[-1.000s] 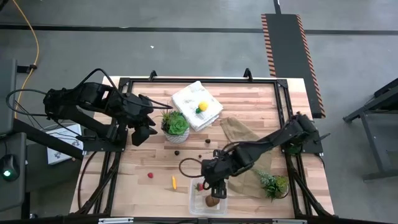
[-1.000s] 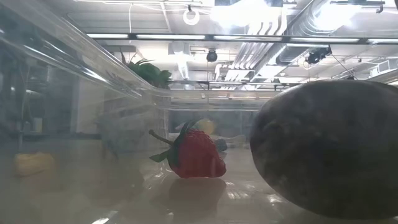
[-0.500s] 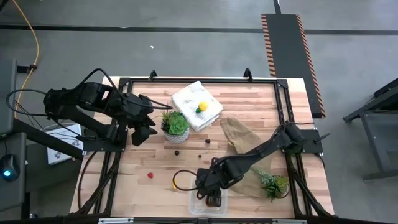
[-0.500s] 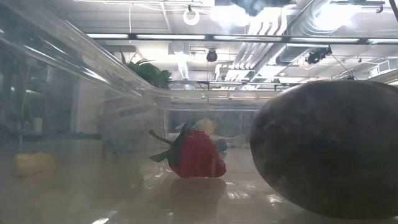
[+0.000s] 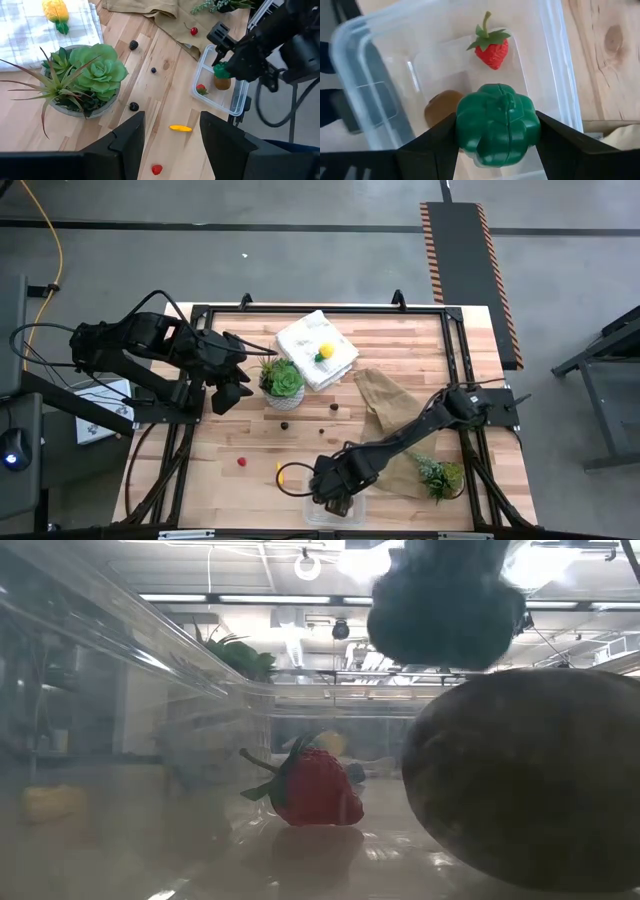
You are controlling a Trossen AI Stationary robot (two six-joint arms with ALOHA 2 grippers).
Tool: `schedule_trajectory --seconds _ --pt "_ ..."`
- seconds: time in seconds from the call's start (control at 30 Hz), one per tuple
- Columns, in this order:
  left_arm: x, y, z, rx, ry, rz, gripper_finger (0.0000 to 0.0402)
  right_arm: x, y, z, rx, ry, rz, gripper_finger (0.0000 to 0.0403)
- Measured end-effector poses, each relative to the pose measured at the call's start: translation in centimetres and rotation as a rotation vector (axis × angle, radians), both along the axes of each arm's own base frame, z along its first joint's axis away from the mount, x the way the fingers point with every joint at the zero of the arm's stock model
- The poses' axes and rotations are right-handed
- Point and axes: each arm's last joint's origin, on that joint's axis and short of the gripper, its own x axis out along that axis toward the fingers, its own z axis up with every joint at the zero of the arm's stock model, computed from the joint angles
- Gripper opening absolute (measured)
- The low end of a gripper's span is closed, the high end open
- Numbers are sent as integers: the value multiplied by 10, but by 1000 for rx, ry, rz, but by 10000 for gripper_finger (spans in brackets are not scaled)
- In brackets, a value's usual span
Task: Pick and placing Produce into tupperware
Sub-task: Put the green bell pepper into the transparent bin
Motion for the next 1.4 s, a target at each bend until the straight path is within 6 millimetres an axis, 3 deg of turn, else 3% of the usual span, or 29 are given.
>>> schedule_trajectory --seconds 0.67,1.0,1.4 --pt "0 0 0 -1 -6 0 179 5 -7 -7 -13 12 -77 206" --pt "0 -1 0 -19 -4 -14 179 8 -7 -26 -7 92 -73 206" --pt "0 -1 0 -27 -3 -3 179 10 -4 -29 32 92 -63 216"
